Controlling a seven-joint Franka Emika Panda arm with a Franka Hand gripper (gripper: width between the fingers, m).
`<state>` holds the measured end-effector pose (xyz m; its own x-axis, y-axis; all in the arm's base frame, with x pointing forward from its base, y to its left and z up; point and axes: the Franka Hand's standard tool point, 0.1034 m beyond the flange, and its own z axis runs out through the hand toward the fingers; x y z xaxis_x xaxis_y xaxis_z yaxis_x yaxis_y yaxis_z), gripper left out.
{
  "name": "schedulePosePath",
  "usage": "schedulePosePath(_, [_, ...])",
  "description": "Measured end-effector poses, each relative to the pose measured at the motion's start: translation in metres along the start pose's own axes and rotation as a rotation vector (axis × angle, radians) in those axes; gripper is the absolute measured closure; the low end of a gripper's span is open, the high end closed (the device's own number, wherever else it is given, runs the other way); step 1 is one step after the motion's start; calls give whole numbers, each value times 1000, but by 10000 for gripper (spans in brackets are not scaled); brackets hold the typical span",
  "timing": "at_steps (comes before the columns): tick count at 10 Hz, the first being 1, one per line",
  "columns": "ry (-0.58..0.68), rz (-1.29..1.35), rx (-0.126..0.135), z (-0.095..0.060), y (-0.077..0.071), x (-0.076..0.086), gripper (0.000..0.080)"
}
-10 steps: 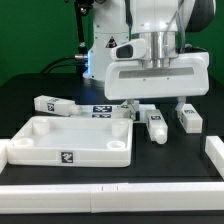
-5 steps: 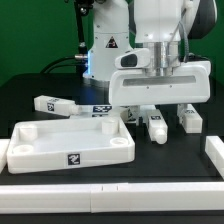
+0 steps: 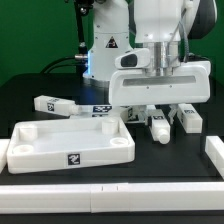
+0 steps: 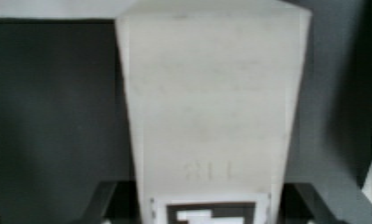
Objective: Assemble desk
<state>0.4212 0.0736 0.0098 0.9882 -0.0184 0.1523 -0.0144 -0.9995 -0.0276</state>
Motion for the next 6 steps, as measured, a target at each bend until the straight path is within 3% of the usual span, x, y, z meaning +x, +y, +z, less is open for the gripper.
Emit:
schedulePosePath(3, [-13,29,12,-13,-6,-6,518])
schedulePosePath(6, [-32,8,6,-15,-13,-42,518])
